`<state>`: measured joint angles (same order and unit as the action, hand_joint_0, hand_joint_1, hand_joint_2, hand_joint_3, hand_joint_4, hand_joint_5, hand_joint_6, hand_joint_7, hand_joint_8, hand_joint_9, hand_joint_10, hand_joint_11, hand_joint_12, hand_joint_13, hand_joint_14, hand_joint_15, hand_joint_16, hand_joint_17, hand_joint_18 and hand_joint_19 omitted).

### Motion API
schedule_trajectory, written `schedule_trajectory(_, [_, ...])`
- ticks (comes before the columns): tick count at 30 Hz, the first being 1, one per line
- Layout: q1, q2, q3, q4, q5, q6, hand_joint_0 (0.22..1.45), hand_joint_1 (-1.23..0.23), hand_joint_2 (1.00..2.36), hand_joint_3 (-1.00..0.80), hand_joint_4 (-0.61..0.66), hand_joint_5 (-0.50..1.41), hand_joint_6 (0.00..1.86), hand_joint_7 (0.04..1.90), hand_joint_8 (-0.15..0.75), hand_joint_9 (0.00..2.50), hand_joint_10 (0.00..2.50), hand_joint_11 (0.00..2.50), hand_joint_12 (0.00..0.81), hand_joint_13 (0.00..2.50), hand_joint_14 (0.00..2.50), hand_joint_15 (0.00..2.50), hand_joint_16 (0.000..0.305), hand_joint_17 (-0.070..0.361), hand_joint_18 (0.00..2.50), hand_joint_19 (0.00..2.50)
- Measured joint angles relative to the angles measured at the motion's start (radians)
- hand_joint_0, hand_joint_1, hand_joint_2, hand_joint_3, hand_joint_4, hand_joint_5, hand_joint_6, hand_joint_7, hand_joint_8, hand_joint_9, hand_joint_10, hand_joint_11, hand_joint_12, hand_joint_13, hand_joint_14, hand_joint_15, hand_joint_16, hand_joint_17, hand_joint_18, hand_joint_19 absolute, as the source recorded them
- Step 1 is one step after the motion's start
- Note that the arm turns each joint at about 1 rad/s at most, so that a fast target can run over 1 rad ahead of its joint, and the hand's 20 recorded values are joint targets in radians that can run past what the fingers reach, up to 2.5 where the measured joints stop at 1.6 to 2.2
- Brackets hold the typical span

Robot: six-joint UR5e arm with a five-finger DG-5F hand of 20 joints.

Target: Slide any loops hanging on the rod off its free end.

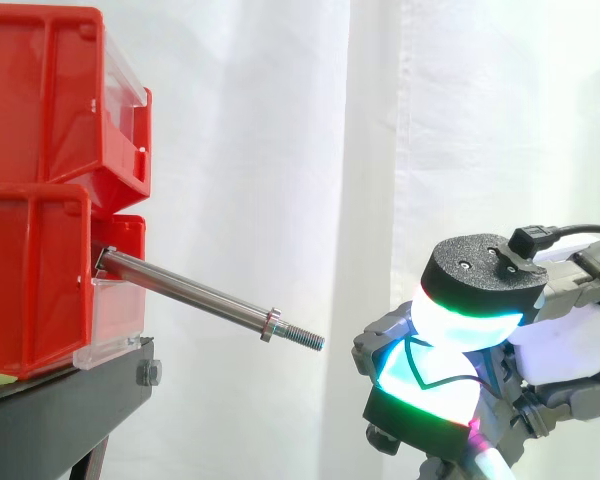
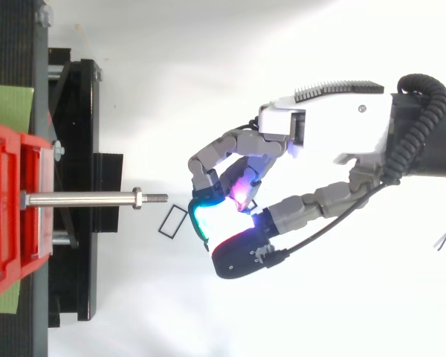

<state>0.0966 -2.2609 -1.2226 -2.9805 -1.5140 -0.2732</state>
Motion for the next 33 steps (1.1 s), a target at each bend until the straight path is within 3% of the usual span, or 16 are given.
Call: schedule_trajectory(33, [0.000,0.000,0.000,0.000,0.000,-0.001,0.60,-0.75,1.02,-0.10,0.07,-0.16,0.88,1.27,0.336,1.05,0.01,0.57,0.353,0.77,0.01,0.30,0.060,0.134,0.71,0.48])
